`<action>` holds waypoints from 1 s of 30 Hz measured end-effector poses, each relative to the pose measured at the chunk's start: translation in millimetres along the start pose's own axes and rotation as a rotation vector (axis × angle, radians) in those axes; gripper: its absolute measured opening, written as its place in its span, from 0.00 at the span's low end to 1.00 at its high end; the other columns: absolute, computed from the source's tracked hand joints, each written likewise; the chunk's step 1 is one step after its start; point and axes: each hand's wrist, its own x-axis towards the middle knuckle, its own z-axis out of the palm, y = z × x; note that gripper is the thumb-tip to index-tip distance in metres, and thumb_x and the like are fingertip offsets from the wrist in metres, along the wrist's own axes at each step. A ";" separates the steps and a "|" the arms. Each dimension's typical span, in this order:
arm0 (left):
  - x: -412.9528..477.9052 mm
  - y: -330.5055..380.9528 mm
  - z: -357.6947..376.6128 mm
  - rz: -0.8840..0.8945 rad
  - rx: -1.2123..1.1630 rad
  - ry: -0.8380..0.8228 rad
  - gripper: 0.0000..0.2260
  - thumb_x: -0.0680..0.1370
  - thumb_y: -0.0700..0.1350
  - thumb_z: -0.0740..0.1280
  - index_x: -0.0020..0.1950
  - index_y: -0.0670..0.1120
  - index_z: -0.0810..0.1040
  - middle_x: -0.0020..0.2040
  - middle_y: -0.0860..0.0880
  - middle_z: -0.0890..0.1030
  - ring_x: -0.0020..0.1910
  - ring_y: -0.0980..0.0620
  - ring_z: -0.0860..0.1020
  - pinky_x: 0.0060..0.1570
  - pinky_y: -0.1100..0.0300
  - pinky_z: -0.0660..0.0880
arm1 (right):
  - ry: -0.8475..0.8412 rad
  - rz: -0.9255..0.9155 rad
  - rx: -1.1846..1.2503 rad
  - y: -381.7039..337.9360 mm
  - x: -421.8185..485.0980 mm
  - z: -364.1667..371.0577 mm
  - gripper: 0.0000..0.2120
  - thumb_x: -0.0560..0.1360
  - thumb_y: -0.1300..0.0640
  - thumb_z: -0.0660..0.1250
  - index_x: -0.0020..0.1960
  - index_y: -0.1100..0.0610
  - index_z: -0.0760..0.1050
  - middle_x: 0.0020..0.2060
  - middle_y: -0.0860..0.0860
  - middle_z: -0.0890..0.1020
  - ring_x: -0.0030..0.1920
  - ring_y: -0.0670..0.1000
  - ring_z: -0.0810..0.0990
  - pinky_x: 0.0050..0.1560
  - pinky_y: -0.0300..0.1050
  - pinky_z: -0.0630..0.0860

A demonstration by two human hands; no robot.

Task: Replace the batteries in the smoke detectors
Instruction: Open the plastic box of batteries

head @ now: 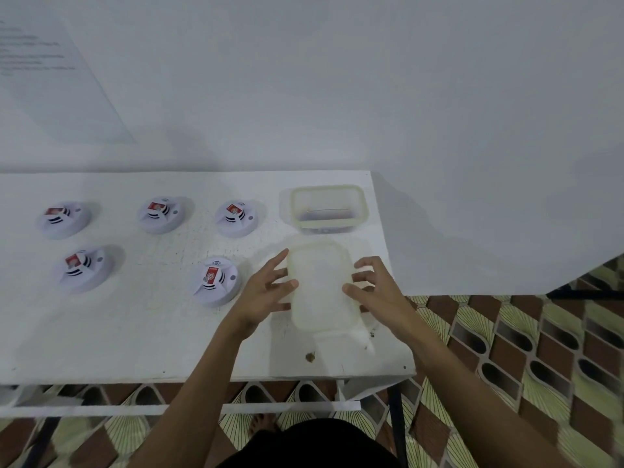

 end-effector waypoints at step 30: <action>0.6 4.1 4.6 0.036 0.210 -0.126 0.20 0.77 0.53 0.65 0.66 0.70 0.65 0.57 0.42 0.74 0.56 0.45 0.76 0.55 0.45 0.77 | -0.232 0.078 0.127 6.7 -12.1 -8.3 0.28 0.74 0.52 0.73 0.67 0.32 0.66 0.61 0.63 0.72 0.57 0.61 0.79 0.54 0.58 0.81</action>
